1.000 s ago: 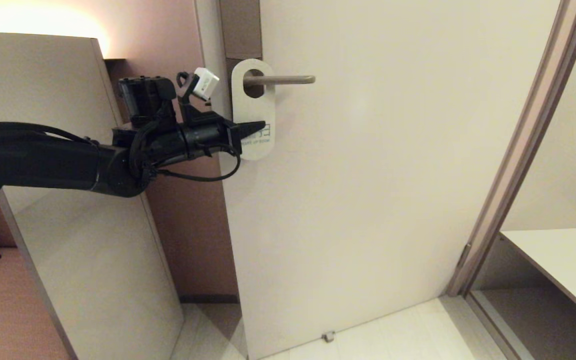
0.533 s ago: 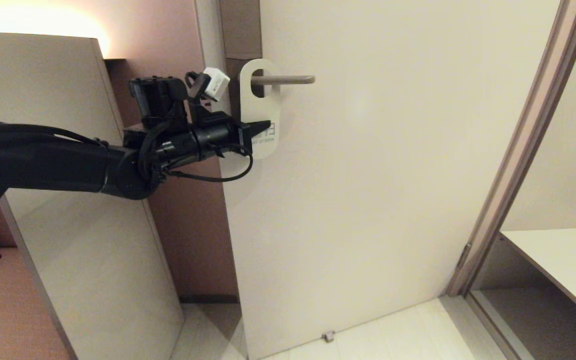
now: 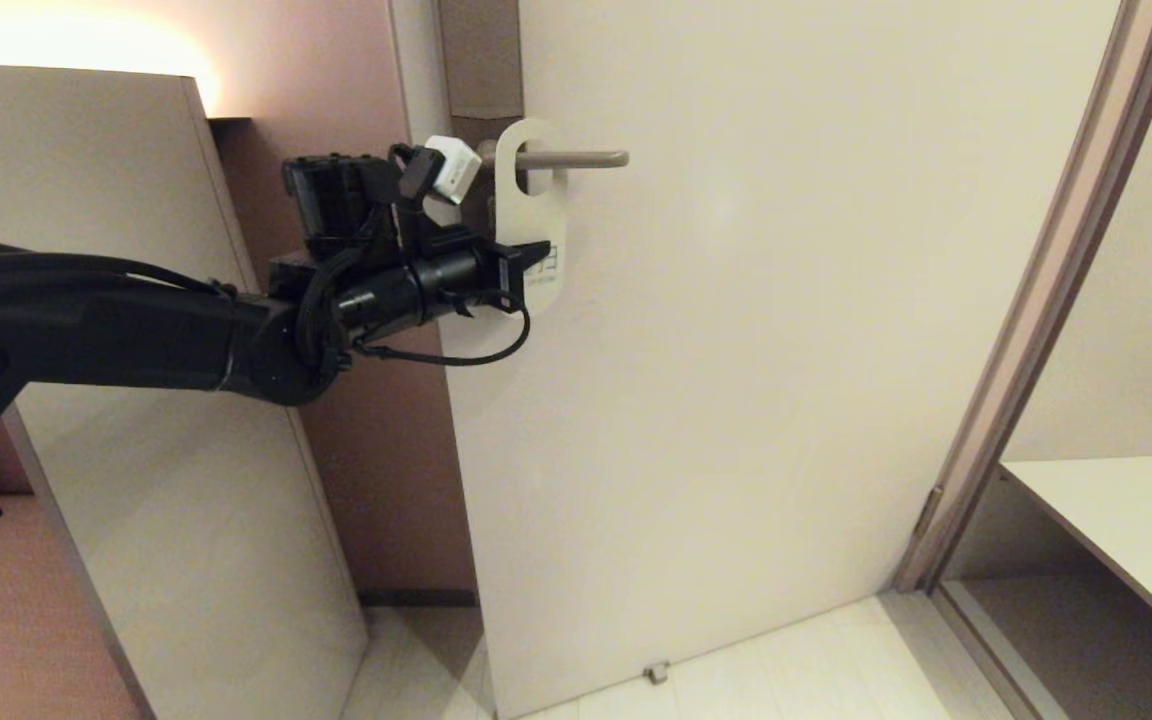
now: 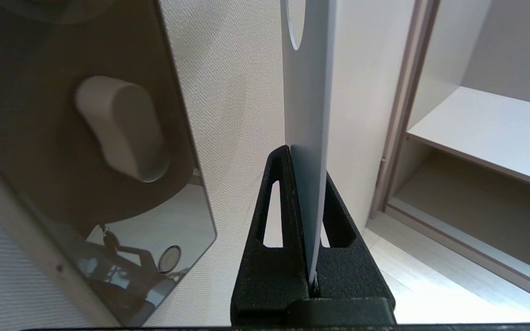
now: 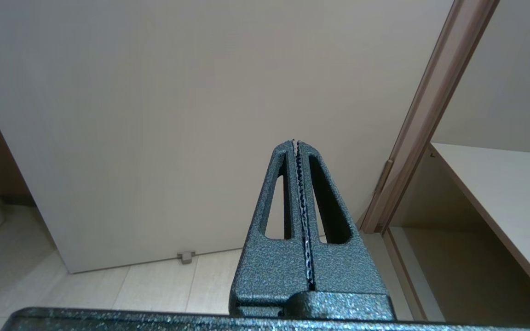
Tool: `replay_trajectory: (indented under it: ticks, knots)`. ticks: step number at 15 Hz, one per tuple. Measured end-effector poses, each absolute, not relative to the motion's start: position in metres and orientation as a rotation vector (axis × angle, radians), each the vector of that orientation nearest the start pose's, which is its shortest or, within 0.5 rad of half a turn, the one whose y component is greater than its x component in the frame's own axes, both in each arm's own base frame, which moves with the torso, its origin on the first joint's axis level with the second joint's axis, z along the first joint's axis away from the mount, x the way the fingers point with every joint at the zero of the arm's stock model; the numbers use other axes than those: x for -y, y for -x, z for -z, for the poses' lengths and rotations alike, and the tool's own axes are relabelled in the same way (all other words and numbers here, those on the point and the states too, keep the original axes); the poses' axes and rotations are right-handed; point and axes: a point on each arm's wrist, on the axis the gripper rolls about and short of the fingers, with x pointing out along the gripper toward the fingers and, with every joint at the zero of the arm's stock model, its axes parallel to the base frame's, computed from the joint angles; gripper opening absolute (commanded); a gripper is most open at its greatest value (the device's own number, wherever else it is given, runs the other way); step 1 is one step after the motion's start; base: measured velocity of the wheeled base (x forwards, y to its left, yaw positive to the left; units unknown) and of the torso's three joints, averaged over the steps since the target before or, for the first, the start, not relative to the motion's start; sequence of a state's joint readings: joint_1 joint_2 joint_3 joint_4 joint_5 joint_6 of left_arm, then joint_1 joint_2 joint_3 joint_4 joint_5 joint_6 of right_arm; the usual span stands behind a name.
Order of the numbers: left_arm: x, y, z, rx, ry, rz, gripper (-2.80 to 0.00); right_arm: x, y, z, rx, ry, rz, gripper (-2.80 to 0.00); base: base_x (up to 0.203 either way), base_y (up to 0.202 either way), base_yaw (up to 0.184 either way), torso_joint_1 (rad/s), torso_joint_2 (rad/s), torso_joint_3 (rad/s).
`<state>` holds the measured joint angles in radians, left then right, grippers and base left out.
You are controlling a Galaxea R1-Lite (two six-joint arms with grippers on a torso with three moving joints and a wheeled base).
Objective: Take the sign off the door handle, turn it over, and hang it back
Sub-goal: Take down the sign
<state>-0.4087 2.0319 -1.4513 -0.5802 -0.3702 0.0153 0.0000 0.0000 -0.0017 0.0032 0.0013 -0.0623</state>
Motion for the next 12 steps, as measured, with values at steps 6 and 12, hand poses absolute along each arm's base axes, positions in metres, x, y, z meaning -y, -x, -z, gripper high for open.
replay_trajectory:
  ticks: [6,12]
  knots:
    - [0.186,-0.379,-0.236,0.004,-0.016,0.708,-2.80,0.000,0.023,-0.076,-0.001,0.062,-0.001,-2.80,0.000,0.000,0.000,0.000,0.00,0.000]
    - [0.201,-0.374,-0.233,0.006,-0.042,0.662,-2.80,0.000,0.023,-0.076,-0.001,0.063,0.000,-2.80,0.000,0.000,0.000,0.000,0.00,0.000]
